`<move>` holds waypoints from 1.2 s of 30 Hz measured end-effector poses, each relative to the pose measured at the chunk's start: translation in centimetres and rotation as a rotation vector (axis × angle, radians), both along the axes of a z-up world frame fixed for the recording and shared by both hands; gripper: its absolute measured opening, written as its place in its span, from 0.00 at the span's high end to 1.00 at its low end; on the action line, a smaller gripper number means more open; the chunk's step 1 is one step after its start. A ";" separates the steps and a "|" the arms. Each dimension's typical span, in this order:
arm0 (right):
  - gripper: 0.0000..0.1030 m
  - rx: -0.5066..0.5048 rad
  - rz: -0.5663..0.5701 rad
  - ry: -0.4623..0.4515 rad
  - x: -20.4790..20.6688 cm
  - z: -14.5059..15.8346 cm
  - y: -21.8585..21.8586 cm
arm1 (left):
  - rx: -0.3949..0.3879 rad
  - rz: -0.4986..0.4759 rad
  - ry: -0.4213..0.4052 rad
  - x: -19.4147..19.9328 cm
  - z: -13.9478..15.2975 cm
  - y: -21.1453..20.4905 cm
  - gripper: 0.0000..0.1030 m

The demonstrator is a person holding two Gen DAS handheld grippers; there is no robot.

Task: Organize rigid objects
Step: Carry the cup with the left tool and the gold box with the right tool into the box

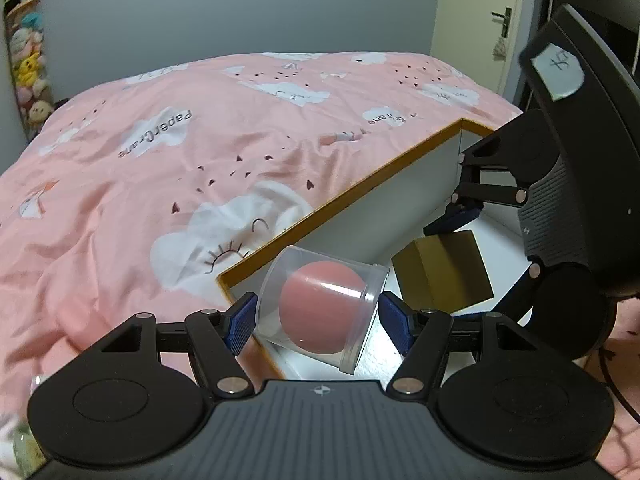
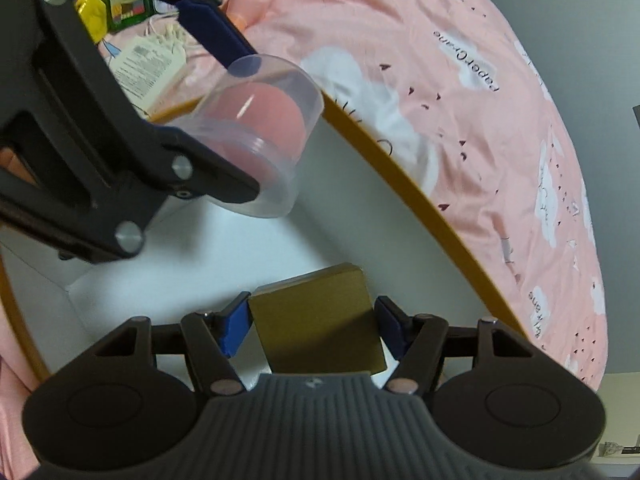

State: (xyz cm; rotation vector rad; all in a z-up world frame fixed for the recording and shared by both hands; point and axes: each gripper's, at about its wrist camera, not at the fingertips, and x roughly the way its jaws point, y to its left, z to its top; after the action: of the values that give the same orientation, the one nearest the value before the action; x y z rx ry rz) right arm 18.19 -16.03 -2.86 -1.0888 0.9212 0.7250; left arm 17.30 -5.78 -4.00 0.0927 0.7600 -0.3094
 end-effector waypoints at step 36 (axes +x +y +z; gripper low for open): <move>0.46 -0.007 0.041 0.063 1.6 -1.1 2.2 | -0.065 0.112 0.004 -1.3 2.0 5.5 0.21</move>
State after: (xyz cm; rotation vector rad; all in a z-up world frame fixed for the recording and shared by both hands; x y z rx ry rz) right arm 19.79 -13.81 -3.92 -1.0985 0.9579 0.7938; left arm 15.96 -0.29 -1.95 -0.0117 0.7555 -0.2279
